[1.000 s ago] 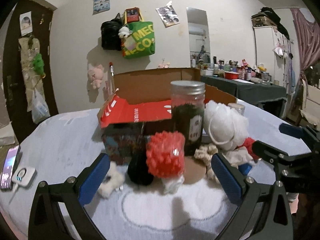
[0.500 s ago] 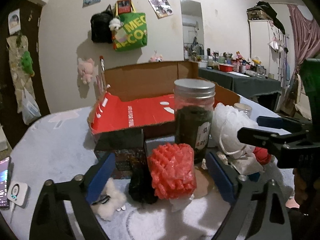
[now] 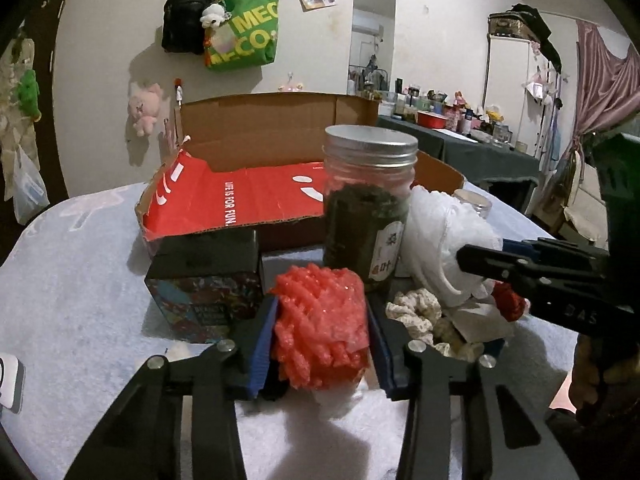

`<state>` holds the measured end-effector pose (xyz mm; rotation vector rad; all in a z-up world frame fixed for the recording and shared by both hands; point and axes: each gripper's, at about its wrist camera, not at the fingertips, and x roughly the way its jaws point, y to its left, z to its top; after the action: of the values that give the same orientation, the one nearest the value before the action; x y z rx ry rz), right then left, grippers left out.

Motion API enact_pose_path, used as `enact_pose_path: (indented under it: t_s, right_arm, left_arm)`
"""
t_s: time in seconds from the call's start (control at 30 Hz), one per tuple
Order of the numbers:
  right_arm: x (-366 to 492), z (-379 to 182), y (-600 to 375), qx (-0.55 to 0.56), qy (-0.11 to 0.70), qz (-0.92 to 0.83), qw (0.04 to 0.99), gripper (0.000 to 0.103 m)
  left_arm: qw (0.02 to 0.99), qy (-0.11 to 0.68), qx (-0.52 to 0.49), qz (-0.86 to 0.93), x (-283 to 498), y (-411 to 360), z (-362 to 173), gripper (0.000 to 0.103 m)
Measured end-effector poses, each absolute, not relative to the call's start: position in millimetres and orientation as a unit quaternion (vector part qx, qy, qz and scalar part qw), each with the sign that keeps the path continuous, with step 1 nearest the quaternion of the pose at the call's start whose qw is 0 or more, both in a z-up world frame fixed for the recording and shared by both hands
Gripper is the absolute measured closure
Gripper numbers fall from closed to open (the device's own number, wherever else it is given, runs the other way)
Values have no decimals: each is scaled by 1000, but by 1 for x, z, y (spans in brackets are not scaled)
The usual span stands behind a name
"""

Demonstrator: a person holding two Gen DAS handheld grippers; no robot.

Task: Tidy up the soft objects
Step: 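Grasp the red mesh-bagged sponge with the left gripper while the right grasps the white bath puff, then lift both held items and carry them over the red-lined cardboard box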

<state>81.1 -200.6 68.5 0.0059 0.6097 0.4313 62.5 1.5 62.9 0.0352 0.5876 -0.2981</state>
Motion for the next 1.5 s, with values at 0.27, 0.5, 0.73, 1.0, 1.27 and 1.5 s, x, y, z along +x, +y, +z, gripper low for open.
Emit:
enact_pose_path:
  t_s: [0.27,0.5,0.73,1.0,1.27,1.5]
  right_arm:
    - [67,76,-207,15,278,208,938,82]
    - [57,88,-215,28,258,209,943,83]
    - [49,97,-222,31,246,211,946,83]
    - [40,109,-228,34,226,214,950,83]
    - [38,120,-241,35,215,208,954,83]
    - [43,129,-247,16,204,194,959,83]
  left_arm:
    - [949,278,14,-148,58,4,75,59]
    - [950,271,17,-151,55,6,85,59]
    - [953,264,17,-150,49,12,95,59]
    - [958,250,21,-137,45,22,109,59]
    - [962,242,30,-121,49,37,120,59]
    - [963,240,43,-111,59,44,129,59]
